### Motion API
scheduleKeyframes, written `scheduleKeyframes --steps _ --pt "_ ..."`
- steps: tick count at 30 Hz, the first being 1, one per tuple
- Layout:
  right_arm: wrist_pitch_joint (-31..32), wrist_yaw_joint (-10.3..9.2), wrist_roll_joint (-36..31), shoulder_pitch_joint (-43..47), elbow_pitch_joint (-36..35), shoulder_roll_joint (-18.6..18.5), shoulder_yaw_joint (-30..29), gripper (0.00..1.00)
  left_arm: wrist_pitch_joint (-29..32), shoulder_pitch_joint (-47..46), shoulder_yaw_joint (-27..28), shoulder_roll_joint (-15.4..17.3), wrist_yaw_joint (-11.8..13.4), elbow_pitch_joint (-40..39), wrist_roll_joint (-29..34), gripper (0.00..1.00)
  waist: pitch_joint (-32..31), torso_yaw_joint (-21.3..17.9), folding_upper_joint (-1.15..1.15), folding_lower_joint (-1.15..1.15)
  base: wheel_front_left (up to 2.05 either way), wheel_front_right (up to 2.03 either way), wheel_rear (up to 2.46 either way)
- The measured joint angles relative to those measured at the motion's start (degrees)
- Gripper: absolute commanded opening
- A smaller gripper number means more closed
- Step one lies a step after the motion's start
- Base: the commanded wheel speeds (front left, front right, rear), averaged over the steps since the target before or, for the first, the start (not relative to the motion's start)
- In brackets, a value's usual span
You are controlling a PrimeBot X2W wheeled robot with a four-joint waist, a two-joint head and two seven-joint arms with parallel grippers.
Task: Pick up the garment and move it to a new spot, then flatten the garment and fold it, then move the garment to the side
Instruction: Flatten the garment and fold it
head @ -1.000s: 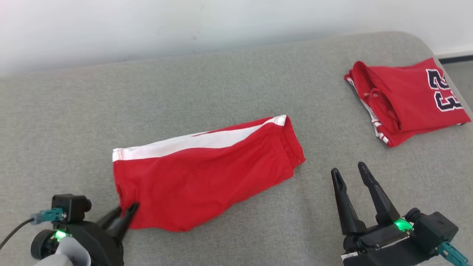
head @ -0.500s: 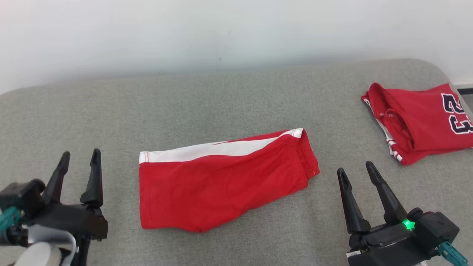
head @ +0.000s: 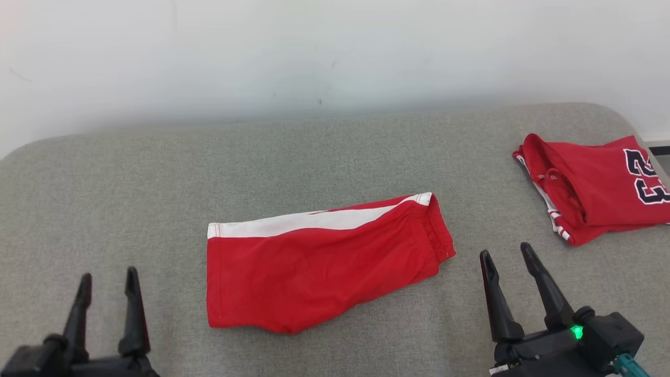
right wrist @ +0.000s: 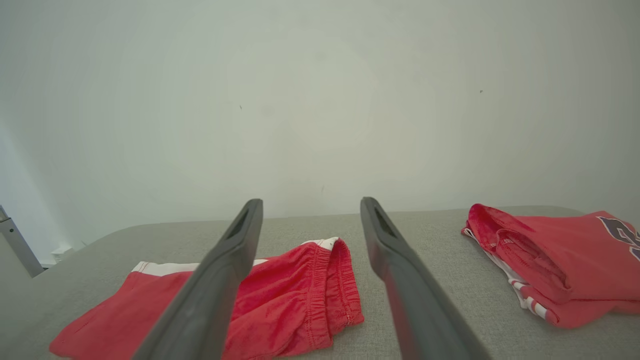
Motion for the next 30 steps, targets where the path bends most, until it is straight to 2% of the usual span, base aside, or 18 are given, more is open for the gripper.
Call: scheduleKeyframes --steps 3,7,12,30 --pt "0.0 0.00 -0.4 1.1 0.2 0.8 -0.5 1.00 0.0 2.9 1.8 -2.8 -1.5 -1.0 2.6 1.00 -0.7 0.0 0.00 0.00 0.00 0.00 0.00" --pt "0.0 0.00 -0.5 2.5 0.5 1.8 -1.9 1.00 0.0 5.9 2.8 -4.3 -3.8 -2.6 6.9 1.00 -1.6 0.1 0.00 0.00 0.00 0.00 0.00" --pt "0.0 0.00 -1.0 3.7 0.8 2.2 -2.8 1.00 0.0 9.0 3.4 -5.2 -5.4 -4.8 10.7 1.00 -2.2 0.2 0.00 0.00 0.00 0.00 0.00" --pt "0.0 0.00 -3.2 4.2 3.3 3.3 -3.9 1.00 0.0 9.6 5.2 -6.6 -6.6 -5.0 14.0 1.00 -2.1 0.5 0.00 0.00 0.00 0.00 0.00"
